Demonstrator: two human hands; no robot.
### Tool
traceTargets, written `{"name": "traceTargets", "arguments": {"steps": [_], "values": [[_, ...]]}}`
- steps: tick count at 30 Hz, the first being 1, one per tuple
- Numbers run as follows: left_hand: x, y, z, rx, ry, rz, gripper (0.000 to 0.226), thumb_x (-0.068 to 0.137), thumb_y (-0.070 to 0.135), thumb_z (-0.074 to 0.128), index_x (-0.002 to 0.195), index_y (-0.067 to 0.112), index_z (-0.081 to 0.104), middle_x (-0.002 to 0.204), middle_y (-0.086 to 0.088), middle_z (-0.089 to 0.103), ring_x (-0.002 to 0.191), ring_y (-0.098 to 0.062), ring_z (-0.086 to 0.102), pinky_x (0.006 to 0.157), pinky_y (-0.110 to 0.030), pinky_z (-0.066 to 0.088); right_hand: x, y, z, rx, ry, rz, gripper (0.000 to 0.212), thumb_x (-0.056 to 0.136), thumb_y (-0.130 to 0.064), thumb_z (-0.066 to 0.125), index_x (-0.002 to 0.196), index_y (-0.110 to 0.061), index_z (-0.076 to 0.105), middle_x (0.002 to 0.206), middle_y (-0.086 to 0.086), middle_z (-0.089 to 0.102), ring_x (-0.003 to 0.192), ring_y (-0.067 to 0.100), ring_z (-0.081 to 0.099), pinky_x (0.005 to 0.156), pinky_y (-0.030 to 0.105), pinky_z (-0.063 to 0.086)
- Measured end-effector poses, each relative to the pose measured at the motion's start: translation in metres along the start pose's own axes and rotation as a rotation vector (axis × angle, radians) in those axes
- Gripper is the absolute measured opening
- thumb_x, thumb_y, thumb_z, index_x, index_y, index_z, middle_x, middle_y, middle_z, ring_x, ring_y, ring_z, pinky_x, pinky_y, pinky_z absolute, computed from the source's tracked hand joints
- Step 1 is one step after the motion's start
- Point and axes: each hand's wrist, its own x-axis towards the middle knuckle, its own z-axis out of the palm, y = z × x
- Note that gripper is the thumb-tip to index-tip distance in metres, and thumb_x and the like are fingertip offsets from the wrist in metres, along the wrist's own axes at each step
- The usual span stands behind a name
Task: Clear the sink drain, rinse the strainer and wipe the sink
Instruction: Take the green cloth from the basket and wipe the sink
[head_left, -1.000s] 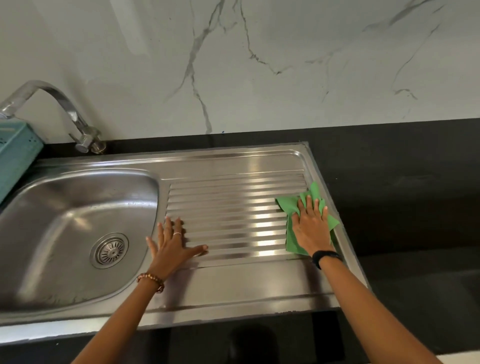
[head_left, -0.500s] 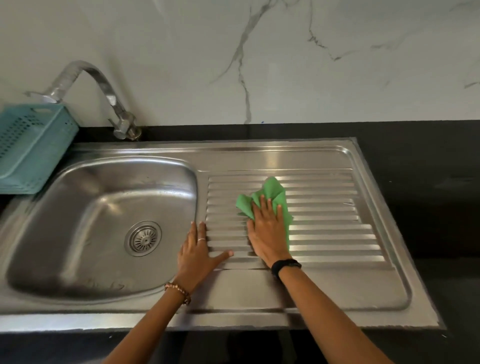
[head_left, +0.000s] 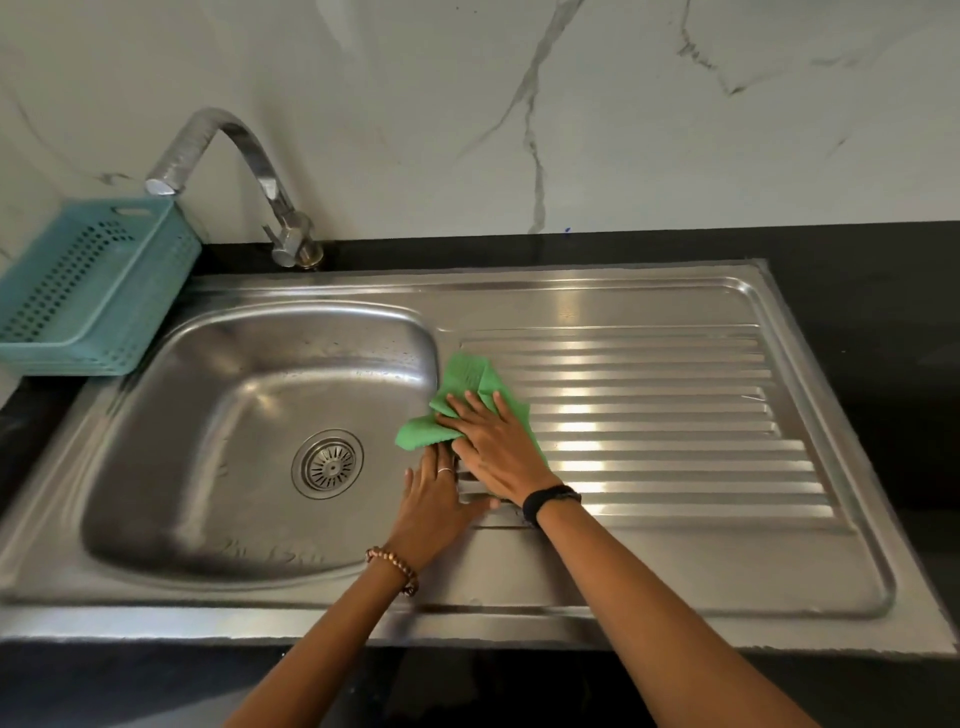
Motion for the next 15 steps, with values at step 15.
{"name": "traceTargets", "arguments": {"steps": [15], "values": [[-0.003,0.114,0.064,0.103,-0.035,0.153,0.097,0.079,0.070,0.041,0.147,0.018,-0.005,0.158,0.001,-0.004,0.144,-0.017,-0.012,0.106,-0.050,-0.023,-0.108,0.101,-0.045,0.069,0.145,0.203,0.044,0.098,-0.022,0.034,0.141,-0.024,0.035,0.149,-0.003,0.038,0.142,0.012,0.025,0.118,0.031,-0.001]]}}
